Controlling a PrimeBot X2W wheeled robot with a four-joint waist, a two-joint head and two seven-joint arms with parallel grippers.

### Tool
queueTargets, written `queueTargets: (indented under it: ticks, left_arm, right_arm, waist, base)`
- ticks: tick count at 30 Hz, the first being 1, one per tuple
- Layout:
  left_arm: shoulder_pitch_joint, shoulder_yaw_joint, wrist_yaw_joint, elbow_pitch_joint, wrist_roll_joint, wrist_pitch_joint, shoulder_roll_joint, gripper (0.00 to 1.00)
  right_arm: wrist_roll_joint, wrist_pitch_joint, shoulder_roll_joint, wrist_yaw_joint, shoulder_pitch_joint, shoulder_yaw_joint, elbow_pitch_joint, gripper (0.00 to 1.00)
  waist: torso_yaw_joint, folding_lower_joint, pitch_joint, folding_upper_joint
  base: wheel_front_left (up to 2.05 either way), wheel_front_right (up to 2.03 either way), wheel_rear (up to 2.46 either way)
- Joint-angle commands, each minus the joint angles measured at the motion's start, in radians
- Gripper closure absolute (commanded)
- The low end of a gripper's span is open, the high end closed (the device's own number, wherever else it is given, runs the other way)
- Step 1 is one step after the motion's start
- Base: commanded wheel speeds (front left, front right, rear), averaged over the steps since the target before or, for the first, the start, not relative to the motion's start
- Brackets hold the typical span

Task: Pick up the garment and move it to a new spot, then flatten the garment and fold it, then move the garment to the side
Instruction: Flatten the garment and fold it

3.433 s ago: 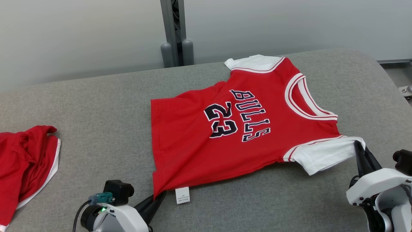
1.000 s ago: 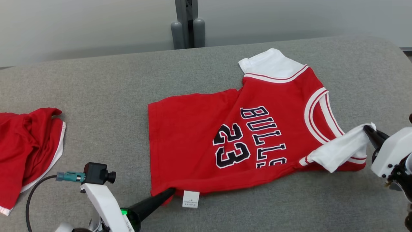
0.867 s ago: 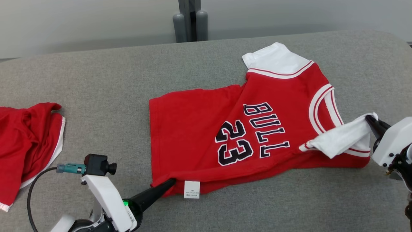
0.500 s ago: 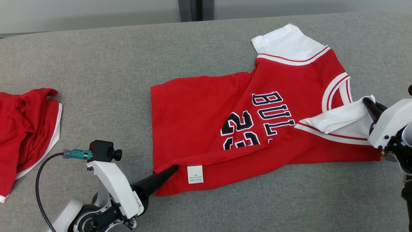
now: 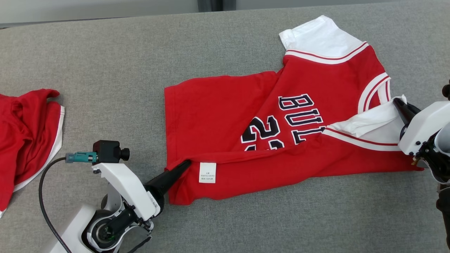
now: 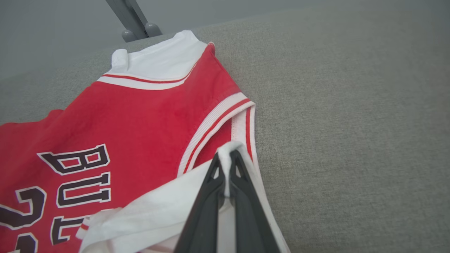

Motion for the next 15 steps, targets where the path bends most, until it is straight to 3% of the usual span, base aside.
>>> queueTargets:
  ticks: [1,9,10,11,13,14,15]
  left_arm:
    - [-0.018,0.003,-0.006,0.003,0.010,-0.004,-0.002,1.00]
    - [-0.035,-0.002,-0.019,0.055,0.031,-0.032,-0.018,1.00]
    - [-0.035,-0.003,-0.018,0.061,0.036,-0.035,-0.019,1.00]
    - [-0.038,-0.003,-0.016,0.068,0.046,-0.047,-0.020,0.79]
    - [-0.046,0.000,-0.010,0.085,0.065,-0.068,-0.025,0.15]
    - [-0.048,-0.002,-0.007,0.094,0.073,-0.074,-0.026,0.00]
    - [-0.051,-0.004,-0.004,0.103,0.080,-0.079,-0.028,0.00]
  right_arm:
    - [0.009,-0.012,-0.009,0.000,-0.014,-0.001,0.010,1.00]
    - [0.030,-0.080,-0.016,0.000,-0.033,0.015,0.068,1.00]
    - [0.027,-0.091,-0.016,0.000,-0.036,0.012,0.079,0.65]
    - [0.025,-0.099,-0.013,0.000,-0.038,0.006,0.088,0.00]
    - [0.027,-0.109,-0.006,0.000,-0.043,0.006,0.106,0.00]
    - [0.029,-0.115,-0.005,0.000,-0.044,0.006,0.111,0.00]
    - [0.030,-0.128,-0.006,0.000,-0.047,0.008,0.113,0.00]
  waist:
    - [0.001,0.0000,0.001,0.0000]
    - [0.004,0.0000,0.001,0.0000]
    - [0.004,0.0000,0.000,0.0000]
    - [0.004,0.0000,-0.001,0.0000]
    - [0.005,0.0000,-0.002,0.0000]
    - [0.004,0.0000,-0.004,0.0000]
    - [0.004,0.0000,-0.006,0.0000]
  base:
    - [0.00,0.00,0.00]
    - [0.00,0.00,0.00]
    - [0.00,0.00,0.00]
    - [0.00,0.00,0.00]
    - [0.00,0.00,0.00]
    - [0.00,0.00,0.00]
    - [0.00,0.00,0.00]
